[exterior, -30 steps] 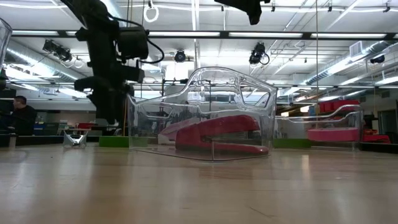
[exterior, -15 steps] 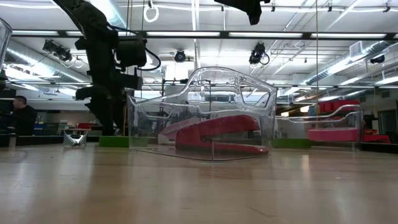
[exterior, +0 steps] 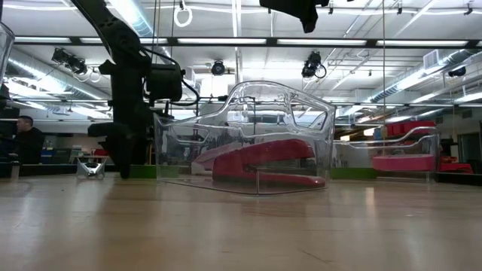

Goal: Pick and place Stapler, Stapler remover, tape
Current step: Put the green tape into the top transparent bin

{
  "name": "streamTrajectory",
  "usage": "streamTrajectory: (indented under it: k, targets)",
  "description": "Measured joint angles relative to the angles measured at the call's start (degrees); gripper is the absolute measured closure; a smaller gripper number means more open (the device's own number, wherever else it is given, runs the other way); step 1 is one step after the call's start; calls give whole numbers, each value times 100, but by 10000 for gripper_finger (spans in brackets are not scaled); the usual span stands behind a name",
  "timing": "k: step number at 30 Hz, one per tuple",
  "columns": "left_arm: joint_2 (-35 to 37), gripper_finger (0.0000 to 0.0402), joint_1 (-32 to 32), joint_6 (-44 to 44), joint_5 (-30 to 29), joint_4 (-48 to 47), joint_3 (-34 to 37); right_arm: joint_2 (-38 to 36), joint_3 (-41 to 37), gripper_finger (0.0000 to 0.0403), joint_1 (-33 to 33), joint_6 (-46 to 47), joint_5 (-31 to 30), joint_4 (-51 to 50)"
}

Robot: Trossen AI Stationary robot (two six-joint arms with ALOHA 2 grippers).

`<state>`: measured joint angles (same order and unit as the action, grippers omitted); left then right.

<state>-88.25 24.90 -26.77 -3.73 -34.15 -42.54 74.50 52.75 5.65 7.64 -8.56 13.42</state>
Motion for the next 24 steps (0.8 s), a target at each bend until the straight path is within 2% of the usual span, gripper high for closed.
streamTrajectory:
  k: [7, 17, 24]
  targets:
    - [-39, 138, 1, -4, 7, 3, -9, 0, 0, 222, 0, 30, -2, -20]
    - [-41, 218, 1, 5, -35, -15, -25, 0, 0, 222, 0, 39, -2, -32]
    - [-41, 256, 1, 6, -25, -47, -129, 0, 0, 222, 0, 39, -2, -30]
